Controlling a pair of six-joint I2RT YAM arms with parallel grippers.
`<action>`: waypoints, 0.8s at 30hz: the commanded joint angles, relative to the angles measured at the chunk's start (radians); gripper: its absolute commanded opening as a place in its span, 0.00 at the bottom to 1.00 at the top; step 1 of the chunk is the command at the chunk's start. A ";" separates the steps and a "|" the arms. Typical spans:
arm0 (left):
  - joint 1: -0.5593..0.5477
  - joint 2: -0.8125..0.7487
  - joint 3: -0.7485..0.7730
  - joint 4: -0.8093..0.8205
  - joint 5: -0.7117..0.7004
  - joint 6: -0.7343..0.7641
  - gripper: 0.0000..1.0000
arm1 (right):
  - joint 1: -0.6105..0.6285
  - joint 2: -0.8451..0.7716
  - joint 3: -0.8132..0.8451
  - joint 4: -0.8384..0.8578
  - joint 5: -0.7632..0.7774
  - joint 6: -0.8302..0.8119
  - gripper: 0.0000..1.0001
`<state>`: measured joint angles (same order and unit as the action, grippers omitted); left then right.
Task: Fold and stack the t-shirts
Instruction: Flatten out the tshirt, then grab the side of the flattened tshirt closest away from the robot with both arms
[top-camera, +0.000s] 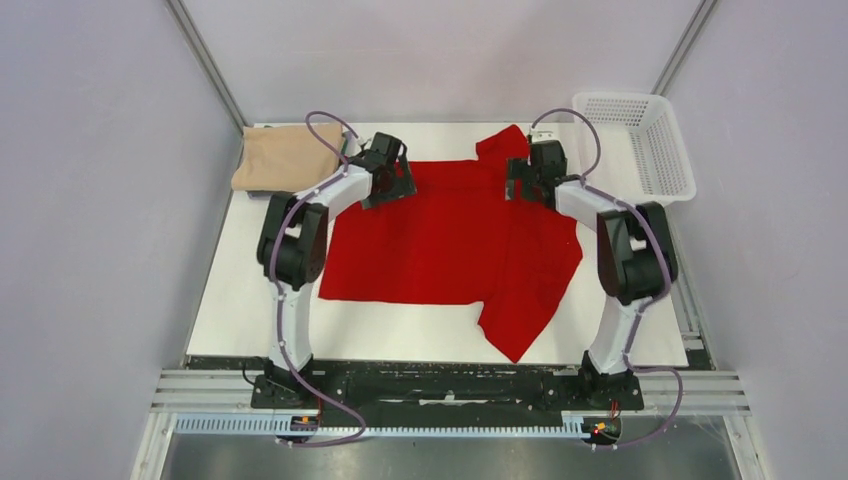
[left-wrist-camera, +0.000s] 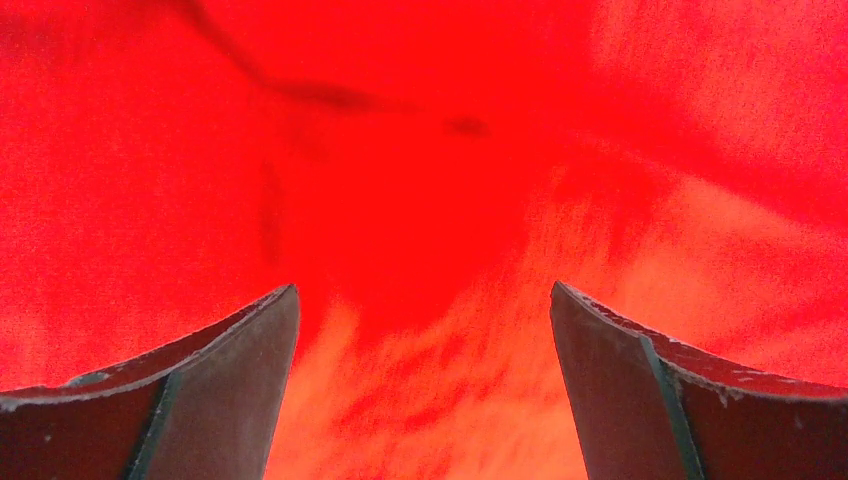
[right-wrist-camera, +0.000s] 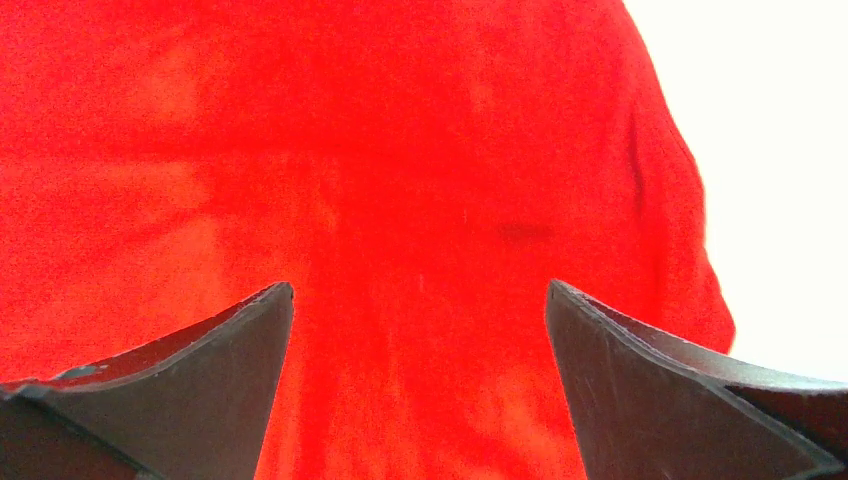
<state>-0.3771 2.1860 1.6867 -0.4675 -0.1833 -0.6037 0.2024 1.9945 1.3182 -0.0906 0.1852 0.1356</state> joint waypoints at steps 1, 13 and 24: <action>-0.053 -0.333 -0.212 0.008 -0.054 0.035 1.00 | 0.017 -0.353 -0.211 0.017 -0.022 0.008 0.98; -0.091 -1.183 -1.062 -0.089 -0.233 -0.260 1.00 | 0.015 -1.171 -1.006 0.297 -0.103 0.196 0.98; -0.069 -1.218 -1.147 -0.201 -0.316 -0.407 0.96 | 0.015 -1.287 -1.006 0.097 -0.173 0.147 0.98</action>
<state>-0.4625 0.9119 0.5198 -0.6647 -0.4255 -0.9142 0.2180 0.7292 0.2737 0.0658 0.0376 0.3016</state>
